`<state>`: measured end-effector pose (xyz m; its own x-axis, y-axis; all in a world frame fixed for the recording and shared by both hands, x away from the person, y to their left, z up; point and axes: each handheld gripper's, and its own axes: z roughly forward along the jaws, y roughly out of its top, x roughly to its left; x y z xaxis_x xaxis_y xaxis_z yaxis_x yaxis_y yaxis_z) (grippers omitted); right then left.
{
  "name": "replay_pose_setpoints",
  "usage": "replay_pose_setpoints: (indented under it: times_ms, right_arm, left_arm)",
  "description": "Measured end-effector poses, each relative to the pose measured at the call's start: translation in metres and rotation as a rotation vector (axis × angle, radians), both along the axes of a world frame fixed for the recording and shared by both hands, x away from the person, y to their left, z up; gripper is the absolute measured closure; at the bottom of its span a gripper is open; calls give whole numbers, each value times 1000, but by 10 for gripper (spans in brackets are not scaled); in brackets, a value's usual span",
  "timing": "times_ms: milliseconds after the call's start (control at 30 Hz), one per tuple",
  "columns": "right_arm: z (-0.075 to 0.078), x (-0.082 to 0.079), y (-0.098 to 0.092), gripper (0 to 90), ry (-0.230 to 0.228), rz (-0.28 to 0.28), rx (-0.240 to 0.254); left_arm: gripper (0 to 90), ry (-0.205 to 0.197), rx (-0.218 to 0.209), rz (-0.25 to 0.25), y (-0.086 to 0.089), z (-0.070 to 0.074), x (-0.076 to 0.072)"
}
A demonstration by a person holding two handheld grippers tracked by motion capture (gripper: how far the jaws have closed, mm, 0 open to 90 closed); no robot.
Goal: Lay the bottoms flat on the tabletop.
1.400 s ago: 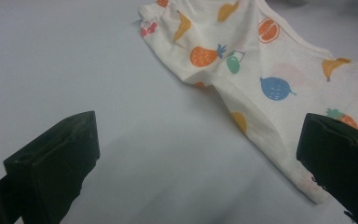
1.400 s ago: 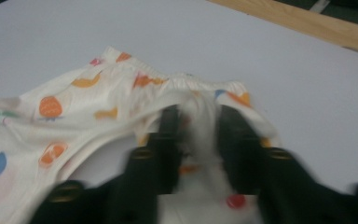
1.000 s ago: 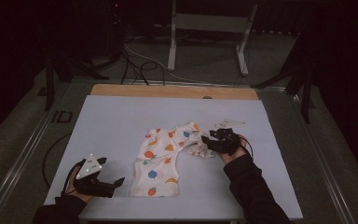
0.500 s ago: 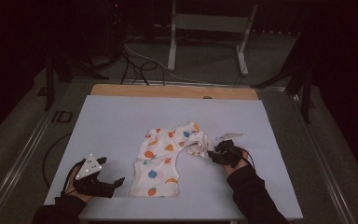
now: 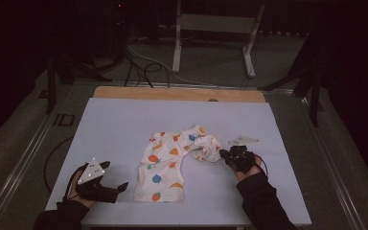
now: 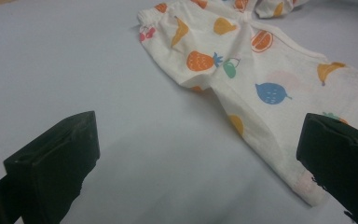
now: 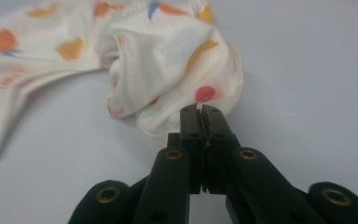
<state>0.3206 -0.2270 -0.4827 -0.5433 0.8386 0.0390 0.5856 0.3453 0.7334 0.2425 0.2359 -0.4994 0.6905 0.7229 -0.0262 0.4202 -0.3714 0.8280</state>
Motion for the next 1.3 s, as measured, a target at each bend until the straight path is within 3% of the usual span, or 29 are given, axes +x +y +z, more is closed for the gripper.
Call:
replay_pose_setpoints:
  times_ms: [367,633,767,967,1100,1300]
  right_arm:
    - [6,-35,-34,892,15,-19,65]
    - [9,-52,-55,891,-6,-57,55]
    - [4,-49,-71,890,9,-110,78]
    - [-7,-40,-83,890,24,-156,49]
    - [-14,-34,-94,885,42,-201,58]
    - [-12,-30,-94,886,9,-207,23]
  left_arm:
    - [6,-4,-13,-13,-1,1,0]
    - [6,-2,-14,-15,-1,1,0]
    - [6,0,-12,-14,-1,0,1]
    - [6,0,-11,-14,0,0,1]
    - [6,2,-14,-9,0,0,2]
    - [6,2,-7,-11,-1,-1,2]
